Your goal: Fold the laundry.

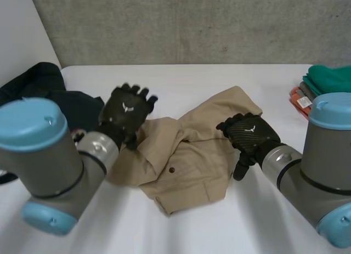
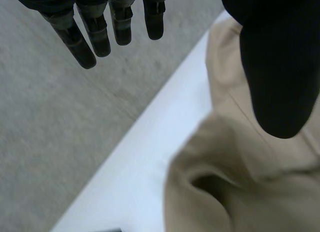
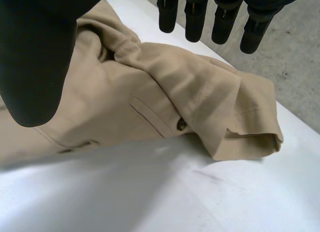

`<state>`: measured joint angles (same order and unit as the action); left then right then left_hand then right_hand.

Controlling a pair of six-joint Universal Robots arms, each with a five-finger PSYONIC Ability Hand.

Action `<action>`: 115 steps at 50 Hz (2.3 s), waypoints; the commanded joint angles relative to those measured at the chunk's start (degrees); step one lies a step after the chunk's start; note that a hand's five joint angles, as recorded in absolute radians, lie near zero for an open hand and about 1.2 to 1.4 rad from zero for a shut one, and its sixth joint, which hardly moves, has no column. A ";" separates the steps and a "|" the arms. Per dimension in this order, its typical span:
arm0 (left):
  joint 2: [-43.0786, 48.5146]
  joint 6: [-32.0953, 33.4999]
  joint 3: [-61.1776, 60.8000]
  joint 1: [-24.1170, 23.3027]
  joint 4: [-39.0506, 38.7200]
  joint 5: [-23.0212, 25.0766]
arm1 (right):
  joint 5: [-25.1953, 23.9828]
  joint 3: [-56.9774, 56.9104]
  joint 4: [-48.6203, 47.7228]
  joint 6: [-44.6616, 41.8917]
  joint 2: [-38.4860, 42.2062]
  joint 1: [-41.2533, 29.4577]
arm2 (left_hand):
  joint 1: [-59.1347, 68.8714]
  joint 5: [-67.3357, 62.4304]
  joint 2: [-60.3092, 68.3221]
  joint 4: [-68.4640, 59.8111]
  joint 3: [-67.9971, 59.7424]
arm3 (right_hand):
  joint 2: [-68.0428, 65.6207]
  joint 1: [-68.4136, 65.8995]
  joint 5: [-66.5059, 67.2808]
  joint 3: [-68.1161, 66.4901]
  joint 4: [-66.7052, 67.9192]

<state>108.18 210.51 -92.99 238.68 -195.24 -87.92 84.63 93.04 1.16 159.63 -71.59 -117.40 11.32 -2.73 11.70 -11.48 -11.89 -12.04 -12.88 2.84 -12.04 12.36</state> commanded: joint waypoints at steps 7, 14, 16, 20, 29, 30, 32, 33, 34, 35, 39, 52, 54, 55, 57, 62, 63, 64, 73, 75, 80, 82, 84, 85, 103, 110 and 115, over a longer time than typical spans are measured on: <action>17.29 3.85 26.86 3.89 21.10 11.54 | 9.67 -4.35 -2.30 7.54 9.26 -9.69 | 0.55 0.86 0.17 -0.39 0.02 | 0.04 0.87 -0.84 0.04 -0.35; 29.08 7.99 39.88 5.38 30.34 11.28 | 12.93 -7.86 -8.00 5.25 14.89 -10.83 | 11.48 -10.07 11.10 -11.32 -10.91 | -10.55 -9.71 9.75 -10.55 10.23; 30.68 8.17 41.48 5.48 31.41 11.28 | 13.37 -8.31 -9.24 4.64 15.77 -11.10 | 15.86 -14.44 15.47 -15.69 -15.28 | -15.09 -14.25 14.29 -15.09 14.78; 33.05 8.08 43.33 4.86 31.59 11.45 | 13.46 -8.75 -11.62 3.76 16.92 -10.92 | 45.91 -44.50 45.53 -45.75 -45.34 | -41.12 -40.28 40.31 -41.11 40.80; 24.39 1.34 42.20 3.37 31.15 9.44 | 12.50 -8.57 -11.89 2.70 13.16 -6.37 | 68.68 -67.27 68.30 -68.52 -68.11 | -67.96 -67.12 67.16 -67.96 67.64; 22.62 -0.43 41.67 3.11 31.06 9.35 | 12.23 -8.75 -11.62 2.53 12.09 -5.40 | 68.68 -67.27 68.30 -68.52 -68.11 | -67.96 -67.12 67.16 -67.96 67.64; 19.27 -4.29 40.70 2.84 31.06 9.08 | 11.44 -8.92 -11.10 2.09 9.90 -3.20 | 68.68 -67.27 68.30 -68.52 -68.11 | -67.96 -67.12 67.16 -67.96 67.64; 16.21 -8.14 39.65 2.66 31.06 8.65 | 10.22 -9.80 -11.01 1.21 7.62 -1.01 | 68.68 -67.27 68.30 -68.52 -68.11 | -67.96 -67.12 67.16 -67.96 67.64; 14.79 -10.27 39.03 2.66 30.97 8.38 | 9.34 -10.50 -10.74 0.68 6.47 0.05 | 68.68 -67.27 68.30 -68.52 -68.11 | -67.96 -67.12 67.16 -67.96 67.64; 13.38 -12.38 38.42 2.66 30.97 8.12 | 8.28 -11.46 -10.65 0.16 5.41 1.19 | 68.68 -67.27 68.30 -68.52 -68.11 | -67.96 -67.12 67.16 -67.96 67.64; 8.10 -22.40 35.34 2.93 30.88 6.80 | 0.82 -17.17 -10.04 -2.04 1.98 6.30 | 68.68 -67.27 68.30 -68.52 -68.11 | -67.96 -67.12 67.16 -67.96 67.64; 20.47 -39.29 35.07 5.47 29.74 1.97 | -18.01 -36.52 -3.45 -2.75 17.26 8.94 | 68.68 -67.27 68.30 -68.52 -68.11 | -67.96 -67.12 67.16 -67.96 67.64; 24.78 -40.35 37.17 6.61 30.97 0.30 | -18.62 -37.84 -2.92 -4.15 21.12 9.12 | 68.68 -67.27 68.30 -68.52 -68.11 | -67.96 -67.12 67.16 -67.96 67.64; 26.10 -40.52 37.96 6.97 31.23 -0.06 | -18.80 -38.02 -2.83 -4.94 22.27 9.12 | 68.68 -67.27 68.30 -68.52 -68.11 | -67.96 -67.12 67.16 -67.96 67.64; 29.08 -40.79 40.33 7.84 32.02 -0.15 | -18.62 -38.19 -3.09 -7.65 25.16 9.03 | 64.87 -63.46 64.49 -64.71 -64.30 | -67.96 -67.12 67.16 -67.96 67.64; 29.89 -40.18 43.07 9.25 32.20 0.56 | -16.35 -38.02 -4.32 -11.36 27.20 8.59 | 30.87 -29.46 30.49 -30.71 -30.30 | -7.80 -6.96 6.99 -7.79 7.48; 29.55 -39.83 43.24 9.78 32.12 0.38 | -15.38 -37.93 -4.41 -11.28 27.11 8.42 | 28.19 -26.78 27.81 -28.03 -27.62 | -1.22 -0.39 0.42 -1.22 0.91; 29.11 -39.56 43.25 10.22 32.03 0.12 | -14.33 -37.67 -4.41 -11.10 26.68 8.24 | 24.33 -22.92 23.95 -24.17 -23.76 | 2.04 2.88 -2.84 2.04 -2.36; 15.49 -33.24 35.79 12.60 29.83 -1.47 | -5.97 -27.83 -3.98 -6.00 11.57 6.92 | 3.10 -1.68 2.71 -2.93 -2.52 | 2.04 2.88 -2.84 2.04 -2.36; 12.16 -31.48 32.54 12.07 28.61 -0.68 | -5.53 -25.37 -3.01 -6.26 8.58 6.83 | 3.94 -2.53 3.55 -3.77 -3.37 | 2.04 2.88 -2.84 2.04 -2.36; 3.46 -22.19 19.29 6.11 24.22 2.74 | -5.35 -16.60 5.75 -9.77 -0.02 6.92 | 9.30 -7.89 8.91 -9.13 -8.73 | 2.04 2.88 -2.84 2.04 -2.36; 1.86 -18.92 15.75 3.56 22.98 3.10 | -5.35 -14.12 8.93 -11.27 -1.88 7.01 | 9.49 -8.08 9.11 -9.33 -8.92 | 2.04 2.88 -2.84 2.04 -2.36; 1.07 -14.01 11.37 -1.09 21.40 3.10 | -5.35 -10.09 12.70 -12.85 -3.90 7.18 | 15.33 -13.92 14.95 -15.17 -14.76 | -0.96 -0.12 0.16 -0.95 0.64; 1.15 -12.42 10.30 -2.68 20.96 2.93 | -5.44 -8.59 13.77 -13.47 -4.35 7.27 | 16.21 -14.80 15.83 -16.05 -15.64 | -2.49 -1.65 1.68 -2.48 2.17; 21.17 -4.58 20.55 -20.80 11.55 -5.07 | -8.17 12.78 -16.52 -16.02 2.93 7.54 | 20.09 -18.68 19.70 -19.92 -19.52 | -15.96 -15.12 15.16 -15.96 15.64; 30.66 -1.61 30.74 -20.02 11.89 -10.32 | -7.37 11.65 -21.02 -16.99 7.50 7.53 | 25.12 -23.70 24.73 -24.95 -24.54 | -18.46 -17.62 17.66 -18.46 18.15; 33.94 4.03 35.68 -16.68 13.31 -20.61 | -6.85 10.15 -21.90 -17.95 10.06 7.45 | 27.83 -26.41 27.44 -27.66 -27.25 | -20.33 -19.50 19.53 -20.33 20.02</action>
<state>137.75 208.58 -63.41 218.35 -183.38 -98.01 77.23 105.02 -20.06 142.66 -64.43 -109.91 31.89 -21.83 31.51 -31.87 -31.64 -25.67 -26.60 16.92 -26.35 26.62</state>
